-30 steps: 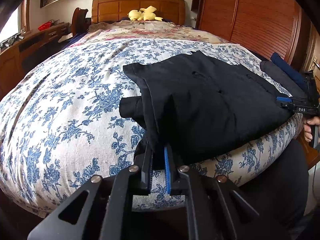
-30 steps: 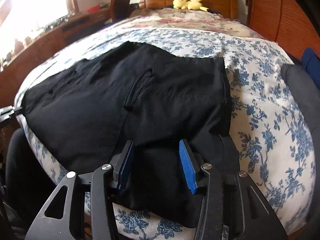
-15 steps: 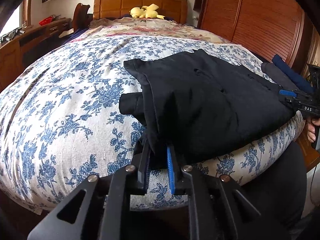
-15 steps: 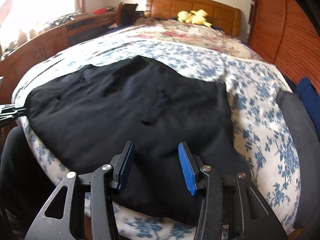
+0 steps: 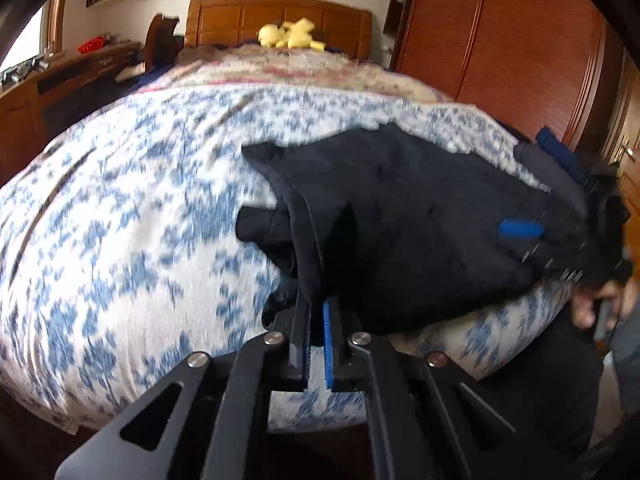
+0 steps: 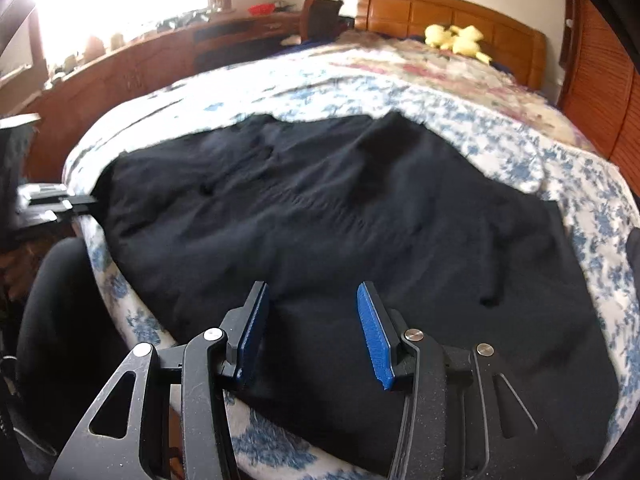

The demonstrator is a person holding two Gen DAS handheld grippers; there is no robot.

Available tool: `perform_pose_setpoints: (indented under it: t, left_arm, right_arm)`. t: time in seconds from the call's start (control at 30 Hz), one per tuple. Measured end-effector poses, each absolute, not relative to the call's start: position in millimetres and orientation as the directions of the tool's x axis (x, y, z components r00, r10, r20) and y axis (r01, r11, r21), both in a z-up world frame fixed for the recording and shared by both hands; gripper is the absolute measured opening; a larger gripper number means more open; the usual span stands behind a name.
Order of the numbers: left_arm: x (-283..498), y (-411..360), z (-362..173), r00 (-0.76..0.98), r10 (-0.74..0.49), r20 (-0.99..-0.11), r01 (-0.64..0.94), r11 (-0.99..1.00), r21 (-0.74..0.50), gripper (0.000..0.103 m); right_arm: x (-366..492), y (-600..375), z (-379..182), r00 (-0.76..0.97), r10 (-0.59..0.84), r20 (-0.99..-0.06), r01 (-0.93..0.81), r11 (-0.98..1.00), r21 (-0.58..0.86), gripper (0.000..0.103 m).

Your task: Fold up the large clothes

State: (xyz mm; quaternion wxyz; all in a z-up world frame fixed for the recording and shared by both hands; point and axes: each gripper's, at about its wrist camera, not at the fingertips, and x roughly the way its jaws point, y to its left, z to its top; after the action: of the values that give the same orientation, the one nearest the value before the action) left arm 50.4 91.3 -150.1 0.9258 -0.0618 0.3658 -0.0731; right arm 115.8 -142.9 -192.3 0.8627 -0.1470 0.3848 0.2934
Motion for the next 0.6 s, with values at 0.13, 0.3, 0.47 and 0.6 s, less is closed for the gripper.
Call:
perform_pose_setpoints:
  t: [0.13, 0.3, 0.47, 0.6]
  left_arm:
    - [60, 70, -110, 0.775, -0.198, -0.601, 0.134, 0.980, -0.151, 0.000]
    - [81, 25, -62, 0.809, -0.247, -0.533, 0.226, 0.968, -0.107, 0.000]
    - [98, -30, -39, 0.785, -0.342, -0.516, 0.346, 0.934, -0.093, 0.000]
    - [107, -73, -36, 0.753, -0.411, -0.513, 0.422, 0.901, -0.102, 0.000]
  right_arm:
    - [119, -145, -202, 0.523, 0.415, -0.745, -0.606, 0.795, 0.017, 0.046]
    - [112, -154, -197, 0.531, 0.429, -0.730, -0.603, 0.797, 0.030, 0.045]
    - [102, -198, -177, 0.587, 0.417, -0.693, -0.550, 0.834, 0.036, 0.045]
    - [93, -243, -166, 0.644, 0.378, -0.665, -0.490, 0.871, 0.021, 0.045]
